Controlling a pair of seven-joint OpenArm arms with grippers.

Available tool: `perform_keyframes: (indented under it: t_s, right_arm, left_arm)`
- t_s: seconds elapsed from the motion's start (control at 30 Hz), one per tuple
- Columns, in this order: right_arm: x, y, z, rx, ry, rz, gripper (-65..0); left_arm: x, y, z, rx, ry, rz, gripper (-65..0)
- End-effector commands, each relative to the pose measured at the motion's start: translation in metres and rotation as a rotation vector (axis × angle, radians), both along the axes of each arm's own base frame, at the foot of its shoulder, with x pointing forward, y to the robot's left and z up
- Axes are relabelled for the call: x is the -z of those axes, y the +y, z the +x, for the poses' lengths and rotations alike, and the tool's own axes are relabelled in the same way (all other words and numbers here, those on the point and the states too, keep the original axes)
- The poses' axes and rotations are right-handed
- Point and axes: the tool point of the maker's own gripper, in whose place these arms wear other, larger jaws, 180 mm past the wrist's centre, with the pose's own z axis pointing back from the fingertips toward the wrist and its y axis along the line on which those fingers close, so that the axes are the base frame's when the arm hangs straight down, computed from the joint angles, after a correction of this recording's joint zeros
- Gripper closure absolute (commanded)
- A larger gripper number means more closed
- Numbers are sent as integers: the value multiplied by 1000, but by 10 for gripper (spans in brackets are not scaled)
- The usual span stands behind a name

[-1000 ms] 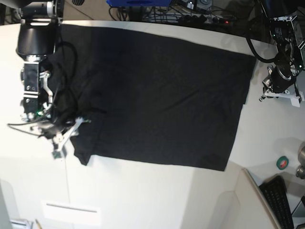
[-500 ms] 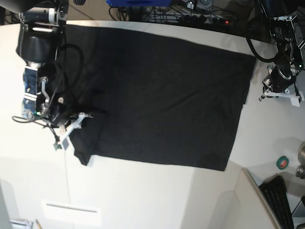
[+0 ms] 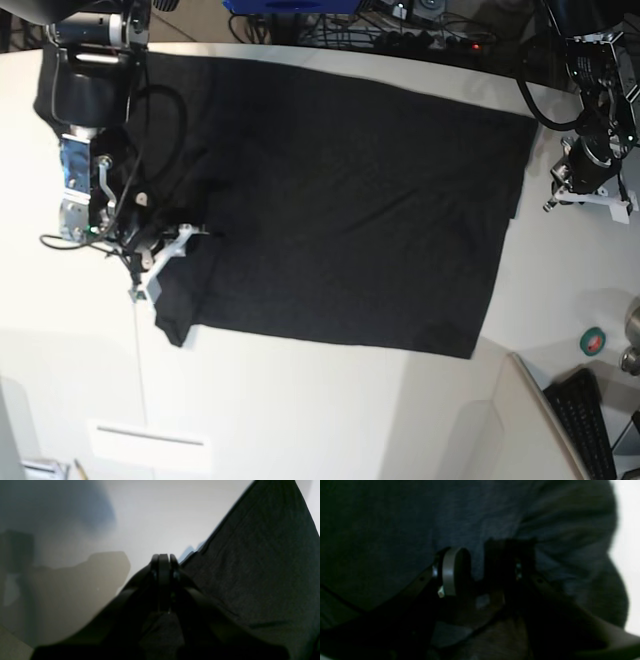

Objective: Layout the t-shirt on the table in an organized manner, then fold the t-shirt properly
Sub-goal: 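Drag the held hem corner inward with the right gripper, then grasp the shirt edge with the left gripper opposite the right gripper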

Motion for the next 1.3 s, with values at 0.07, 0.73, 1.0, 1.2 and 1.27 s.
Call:
perform_keyframes:
  t_s: [0.07,0.73,1.0,1.2,1.27]
  right_arm:
    - [-15,-4,18,2,-60,0,-249]
    - [-55,-14,42,16,-178,-34,0]
    - [-84,-17,47,-8,-219,-75,0]
    - [-96,-18,49,-10,-257,-87,0]
    - [-97,-18,49,-10,-259,-89,0]
  left_arm:
    - [-13,8,9,2,-38,28,0]
    - [-13,8,9,5,-37,29,0]
    - [-22,-21,59,131,-67,31,0]
    - [-10,-29,122,156,-21,-21,-76]
    - [1,-26,133,127,16,-57,-268]
